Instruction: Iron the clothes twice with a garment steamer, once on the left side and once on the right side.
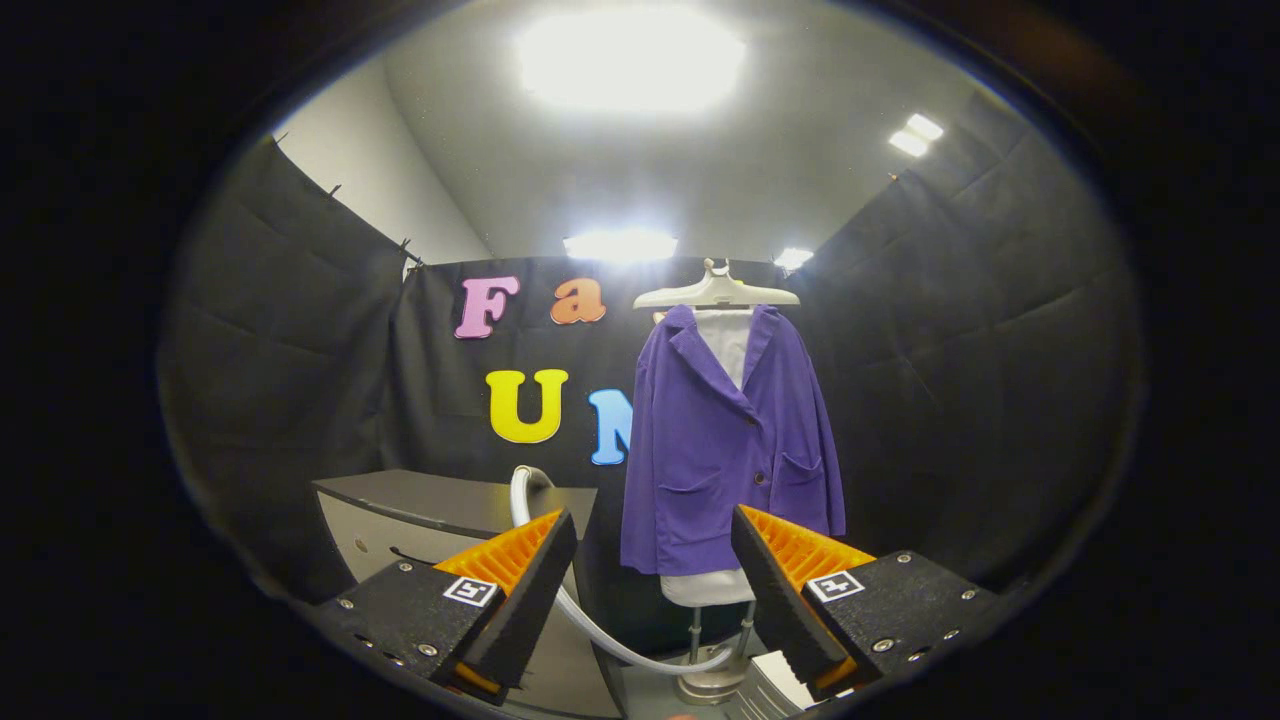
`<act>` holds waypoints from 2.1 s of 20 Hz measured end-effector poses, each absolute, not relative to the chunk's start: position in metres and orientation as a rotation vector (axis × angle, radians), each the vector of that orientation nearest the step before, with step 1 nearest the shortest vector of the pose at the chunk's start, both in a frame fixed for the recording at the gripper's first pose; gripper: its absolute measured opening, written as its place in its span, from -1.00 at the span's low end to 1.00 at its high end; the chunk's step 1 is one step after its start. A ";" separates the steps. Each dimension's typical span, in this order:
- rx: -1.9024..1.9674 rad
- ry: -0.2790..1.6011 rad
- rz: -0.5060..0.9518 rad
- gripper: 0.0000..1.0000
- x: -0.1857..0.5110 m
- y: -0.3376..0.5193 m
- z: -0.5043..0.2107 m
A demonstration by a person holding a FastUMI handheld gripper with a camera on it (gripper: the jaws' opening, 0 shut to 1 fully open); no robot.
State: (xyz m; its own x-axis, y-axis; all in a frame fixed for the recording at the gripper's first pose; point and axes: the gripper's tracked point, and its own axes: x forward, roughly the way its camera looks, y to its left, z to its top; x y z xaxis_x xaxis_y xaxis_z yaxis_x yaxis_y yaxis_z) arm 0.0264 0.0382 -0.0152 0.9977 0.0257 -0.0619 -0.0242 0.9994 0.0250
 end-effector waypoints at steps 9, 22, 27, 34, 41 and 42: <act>0.017 0.066 0.026 0.92 0.025 0.037 -0.019; 0.021 0.068 0.032 0.92 0.024 0.045 -0.018; 0.016 0.068 0.041 0.92 0.025 0.051 -0.018; 0.019 0.068 0.041 0.92 0.028 0.051 -0.014; 0.091 0.048 0.103 0.91 0.096 0.062 0.037; 0.103 0.056 0.128 0.91 0.111 0.069 0.044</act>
